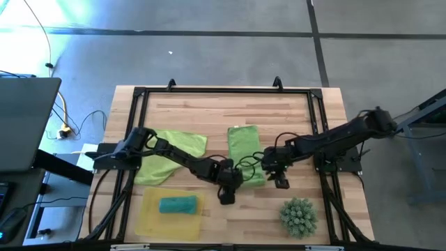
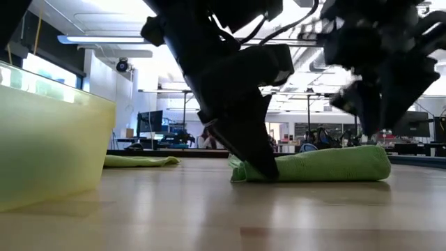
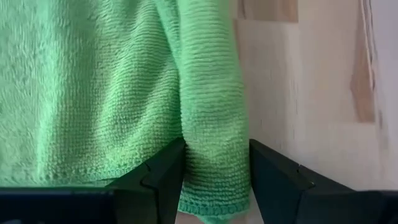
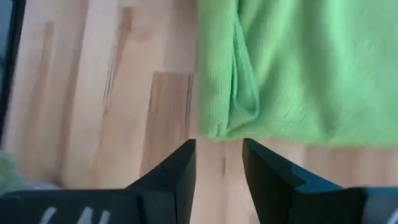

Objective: Roll microfiber towels into tight, uniform cylinder then place into a basket
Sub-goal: Roll the green microfiber towel

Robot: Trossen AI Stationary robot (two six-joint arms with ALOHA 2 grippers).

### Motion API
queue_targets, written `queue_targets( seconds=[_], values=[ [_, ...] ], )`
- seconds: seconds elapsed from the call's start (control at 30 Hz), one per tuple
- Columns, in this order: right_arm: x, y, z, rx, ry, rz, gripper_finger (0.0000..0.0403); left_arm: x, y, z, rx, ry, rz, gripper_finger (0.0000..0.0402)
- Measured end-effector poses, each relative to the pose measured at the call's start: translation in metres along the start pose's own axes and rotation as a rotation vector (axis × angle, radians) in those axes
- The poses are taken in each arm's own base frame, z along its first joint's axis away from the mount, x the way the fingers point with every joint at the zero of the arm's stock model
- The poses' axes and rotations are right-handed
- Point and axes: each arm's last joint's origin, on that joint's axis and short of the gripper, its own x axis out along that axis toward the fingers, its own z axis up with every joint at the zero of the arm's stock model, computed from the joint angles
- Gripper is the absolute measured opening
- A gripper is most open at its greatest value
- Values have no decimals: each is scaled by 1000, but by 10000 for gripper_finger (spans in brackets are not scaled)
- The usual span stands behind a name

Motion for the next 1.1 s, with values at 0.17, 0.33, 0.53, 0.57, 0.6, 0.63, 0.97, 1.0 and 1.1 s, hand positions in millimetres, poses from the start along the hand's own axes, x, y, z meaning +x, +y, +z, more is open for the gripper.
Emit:
queue_targets(
  seconds=[0.17,0.33,0.53,0.57,0.6,0.63,0.97,1.0,1.1],
  values=[
    [-2,26,-5,-416,-79,-80,124,1,12,3,-117,18,-41,161],
    [13,40,-14,-606,-128,-203,124,2,19,5,-168,22,-47,161],
    [27,41,-15,-595,-163,-189,126,2,20,5,-197,31,-63,160],
    [29,41,-14,-595,-166,-185,128,2,20,5,-197,32,-65,160],
    [31,41,-14,-596,-168,-183,130,2,20,5,-198,34,-69,160],
    [33,41,-14,-596,-166,-181,133,2,20,5,-199,36,-72,160],
    [53,31,-18,-550,-79,-227,149,2,22,5,-220,39,-76,160],
    [53,31,-18,-542,-81,-226,149,2,22,5,-220,39,-76,160],
    [51,32,-17,-516,-93,-223,149,2,22,5,-220,39,-76,160]
  ],
)
